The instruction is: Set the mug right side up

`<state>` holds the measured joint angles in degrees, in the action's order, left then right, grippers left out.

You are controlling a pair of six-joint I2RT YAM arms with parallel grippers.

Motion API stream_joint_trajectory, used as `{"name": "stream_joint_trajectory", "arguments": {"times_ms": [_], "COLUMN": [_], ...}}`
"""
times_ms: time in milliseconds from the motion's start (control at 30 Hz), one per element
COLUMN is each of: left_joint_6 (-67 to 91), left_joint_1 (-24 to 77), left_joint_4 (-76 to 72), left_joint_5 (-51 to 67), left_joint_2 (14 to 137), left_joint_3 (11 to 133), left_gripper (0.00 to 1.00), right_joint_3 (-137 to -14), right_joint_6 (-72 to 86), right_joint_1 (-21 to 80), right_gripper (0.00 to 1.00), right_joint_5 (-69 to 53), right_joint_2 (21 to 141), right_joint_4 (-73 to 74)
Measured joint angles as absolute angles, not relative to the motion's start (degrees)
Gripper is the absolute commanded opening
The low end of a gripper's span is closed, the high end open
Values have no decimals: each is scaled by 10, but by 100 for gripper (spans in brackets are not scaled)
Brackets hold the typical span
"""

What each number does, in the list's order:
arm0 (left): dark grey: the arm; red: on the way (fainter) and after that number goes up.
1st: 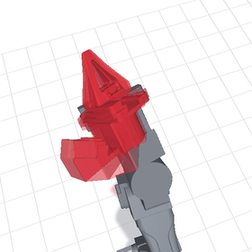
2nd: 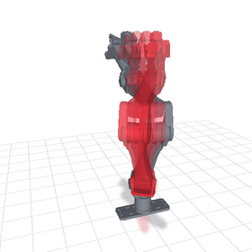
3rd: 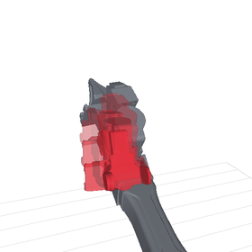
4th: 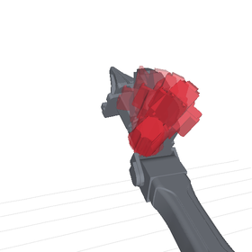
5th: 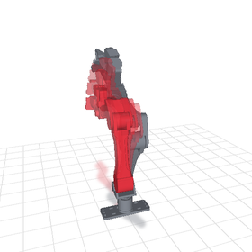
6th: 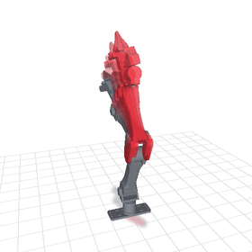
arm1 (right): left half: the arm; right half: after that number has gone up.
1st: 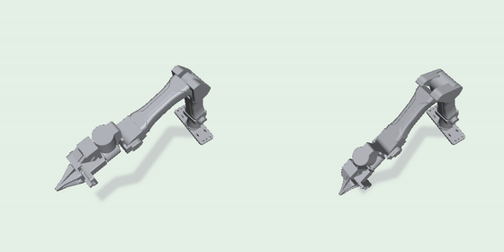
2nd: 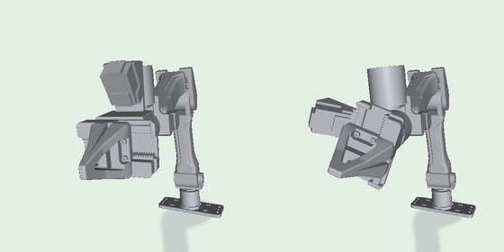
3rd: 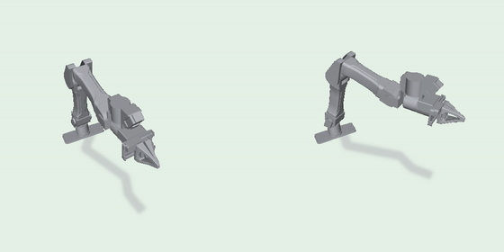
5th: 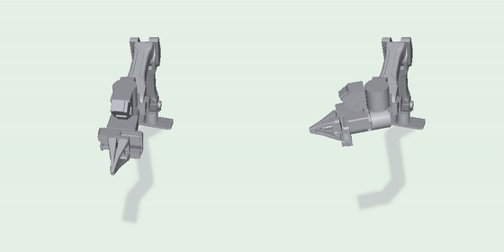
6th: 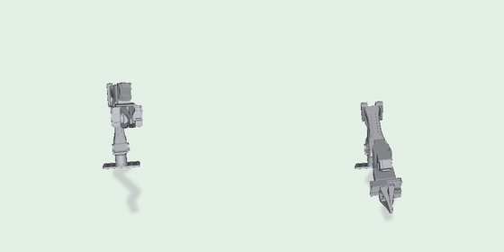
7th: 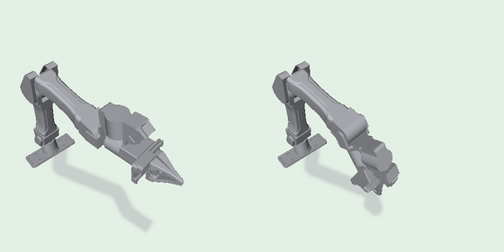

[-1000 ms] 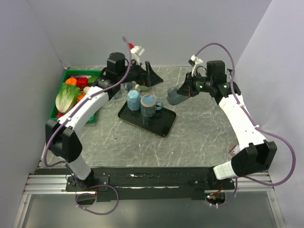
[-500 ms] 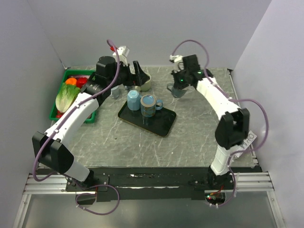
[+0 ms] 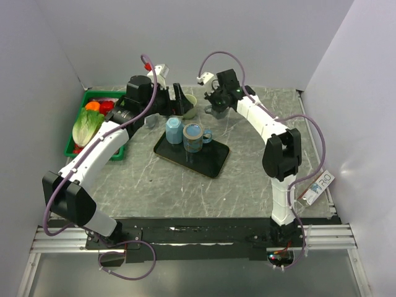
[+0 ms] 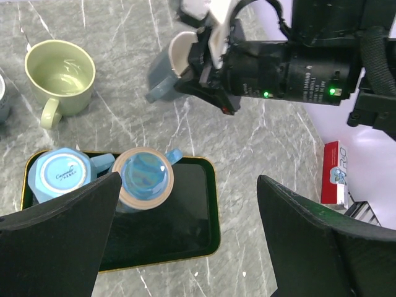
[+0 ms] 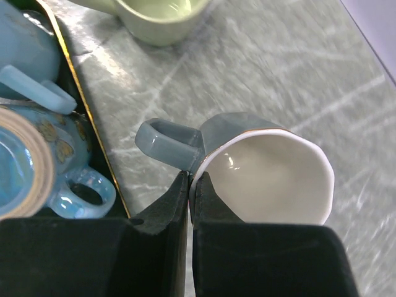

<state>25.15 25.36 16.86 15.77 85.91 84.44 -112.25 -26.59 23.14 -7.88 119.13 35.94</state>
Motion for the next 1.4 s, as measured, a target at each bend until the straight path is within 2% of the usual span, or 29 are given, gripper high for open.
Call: {"name": "stream_joint_trajectory", "arguments": {"times_ms": [633,667,700,767,800,900,1000,1400], "left_joint_6": [243,242,241,238,237,235,234,234], "left_joint_1": [246,245,245,243,243,241,240,237], "left_joint_4": [184,184,184,185,185,185,186,188], "left_joint_5": [169,171,171,173,175,178,182,178], "left_joint_2": [861,861,861,861,862,865,870,871], "left_joint_3": [844,844,844,844,844,844,844,844], "left_gripper": [96,96,96,96,96,96,96,96], "right_joint_3": [-1156,-1156,-1156,-1156,-1156,-1157,-1162,-1193], "right_joint_6": [-329,-330,-330,-330,-331,-333,-333,-314], "right_joint_1": [268,269,270,271,272,274,277,279], "right_gripper": [1,2,13,23,32,47,57,77], "right_joint_5": [-136,-134,-133,-131,-128,-112,-98,-93], "right_joint_2": [1275,1275,1275,1275,1275,1275,1275,1270], "right_joint_4": [371,371,371,371,371,361,355,357]}}
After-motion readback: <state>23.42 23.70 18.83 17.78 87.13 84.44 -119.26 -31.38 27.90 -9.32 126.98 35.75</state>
